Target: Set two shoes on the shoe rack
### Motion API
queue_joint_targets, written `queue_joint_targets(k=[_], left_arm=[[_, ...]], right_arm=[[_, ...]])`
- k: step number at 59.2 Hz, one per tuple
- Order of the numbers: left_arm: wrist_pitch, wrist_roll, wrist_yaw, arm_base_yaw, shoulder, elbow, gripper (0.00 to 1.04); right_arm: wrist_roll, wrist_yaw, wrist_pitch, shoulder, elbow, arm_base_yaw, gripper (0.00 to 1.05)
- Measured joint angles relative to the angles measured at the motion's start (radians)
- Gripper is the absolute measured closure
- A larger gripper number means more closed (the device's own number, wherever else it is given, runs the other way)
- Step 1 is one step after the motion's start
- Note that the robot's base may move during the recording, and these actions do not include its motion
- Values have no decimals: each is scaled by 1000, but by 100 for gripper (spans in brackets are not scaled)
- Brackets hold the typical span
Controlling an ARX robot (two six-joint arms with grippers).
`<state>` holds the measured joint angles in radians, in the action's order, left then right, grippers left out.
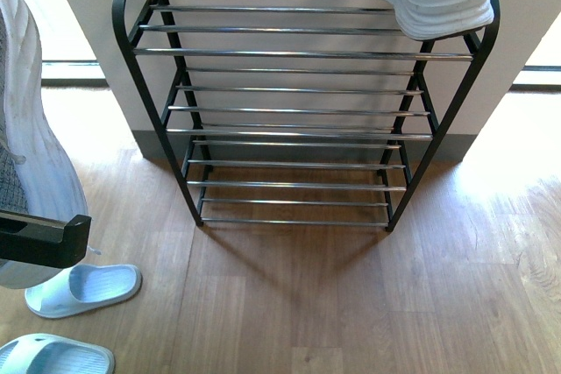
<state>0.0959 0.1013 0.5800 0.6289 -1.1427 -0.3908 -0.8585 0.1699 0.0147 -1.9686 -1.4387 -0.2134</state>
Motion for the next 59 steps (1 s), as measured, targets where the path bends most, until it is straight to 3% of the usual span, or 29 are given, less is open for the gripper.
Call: queue_joint_targets(k=[35, 59], left_arm=[[0, 0, 0, 0, 0, 0, 103], [0, 0, 0, 0, 0, 0, 103]], right_arm=[[58, 20, -74, -191, -90, 64, 103], [220, -116, -209, -15, 69, 43, 41]])
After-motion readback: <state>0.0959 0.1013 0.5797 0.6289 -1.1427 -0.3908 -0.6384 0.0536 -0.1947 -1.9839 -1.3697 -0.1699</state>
